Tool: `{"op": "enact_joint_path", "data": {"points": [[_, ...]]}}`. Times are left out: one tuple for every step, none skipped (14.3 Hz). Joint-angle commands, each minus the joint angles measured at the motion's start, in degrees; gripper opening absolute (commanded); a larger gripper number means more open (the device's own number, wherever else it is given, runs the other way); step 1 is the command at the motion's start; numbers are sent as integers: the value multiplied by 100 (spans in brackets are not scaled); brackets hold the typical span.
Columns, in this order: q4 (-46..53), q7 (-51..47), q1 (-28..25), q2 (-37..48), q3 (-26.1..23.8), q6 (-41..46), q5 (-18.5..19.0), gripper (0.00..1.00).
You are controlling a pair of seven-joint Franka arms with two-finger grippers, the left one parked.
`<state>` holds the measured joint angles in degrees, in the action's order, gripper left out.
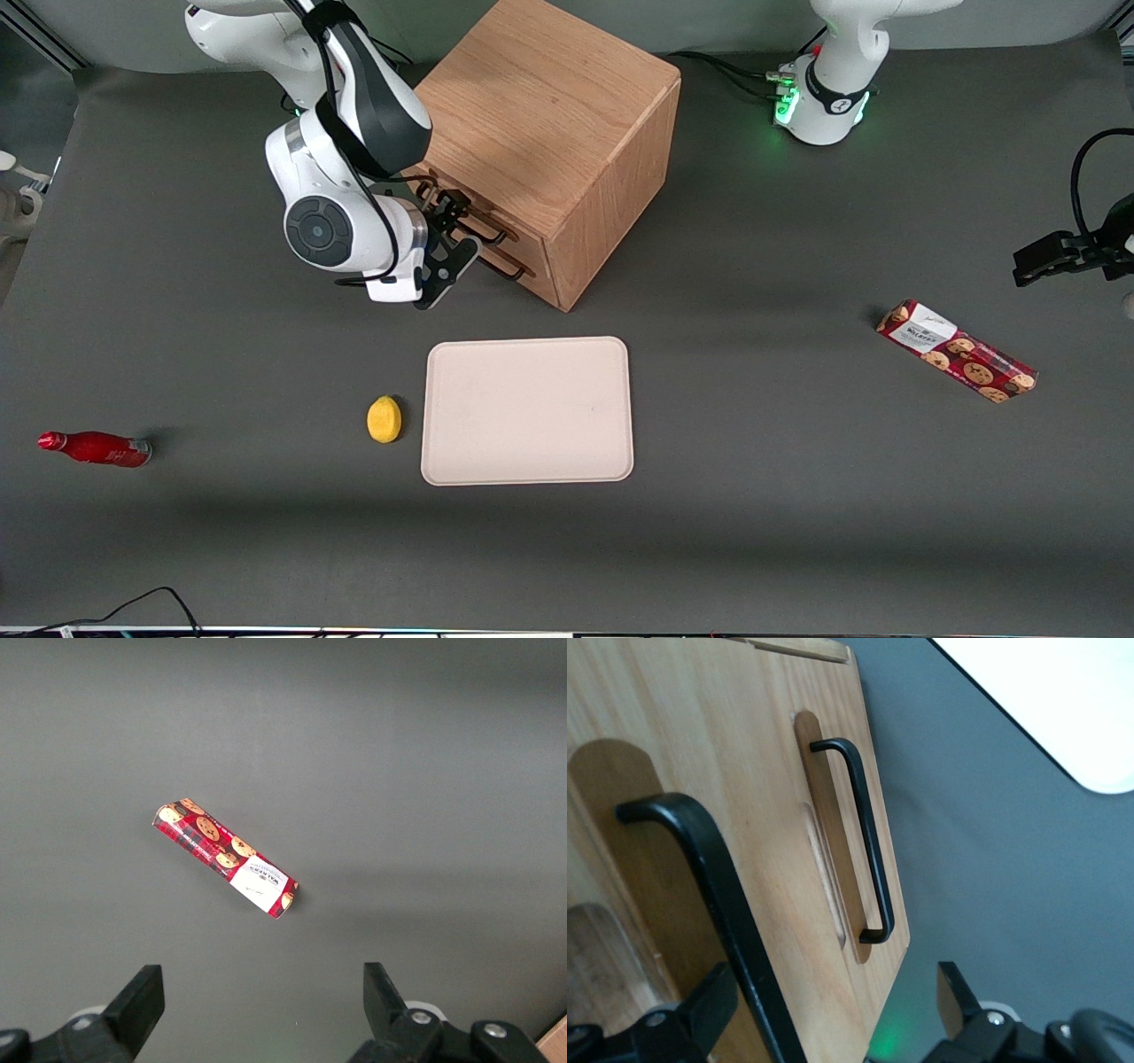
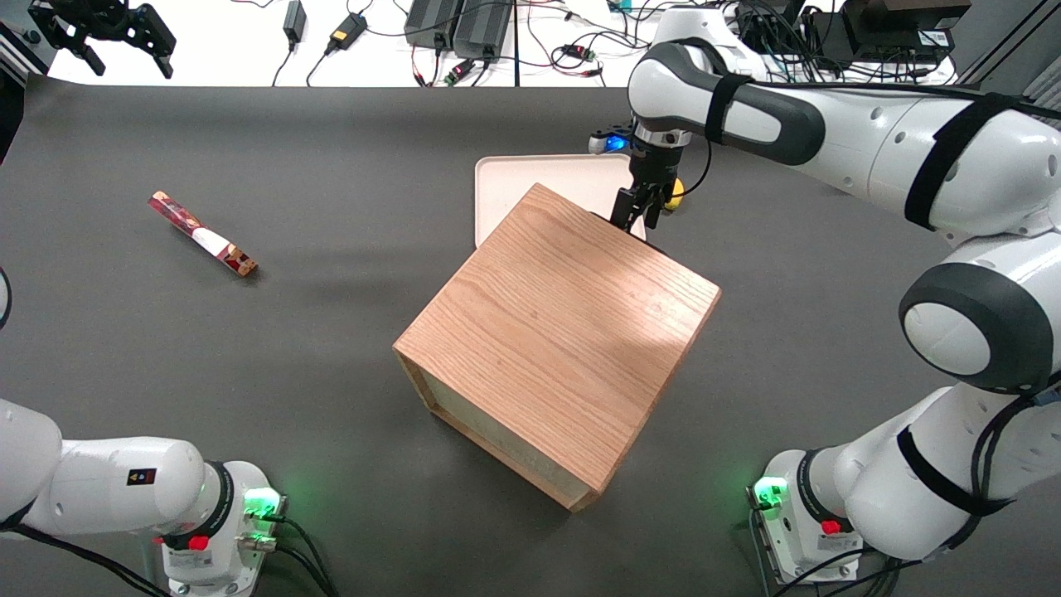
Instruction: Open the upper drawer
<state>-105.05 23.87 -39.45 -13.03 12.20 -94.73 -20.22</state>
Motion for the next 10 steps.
{"op": "enact_joint_path", "data": {"points": [[-51,618,95,28,-25,-168,-114,100],[-51,628,95,20,-25,-169,-122,100],[-42,628,104,11,-25,-186,-122,100],[-33,637,122,-15,-25,-212,-113,100],[-33,637,130,-24,-25,-248,-96,100],[-33,663,139,-24,-25,-300,-78,100],[-33,724,148,-24,-25,-344,-70,100],[-33,768,183,-42,-16,-362,-69,100],[-16,777,209,-68,-16,-414,-69,100],[11,830,227,-103,-16,-424,-61,100]]}}
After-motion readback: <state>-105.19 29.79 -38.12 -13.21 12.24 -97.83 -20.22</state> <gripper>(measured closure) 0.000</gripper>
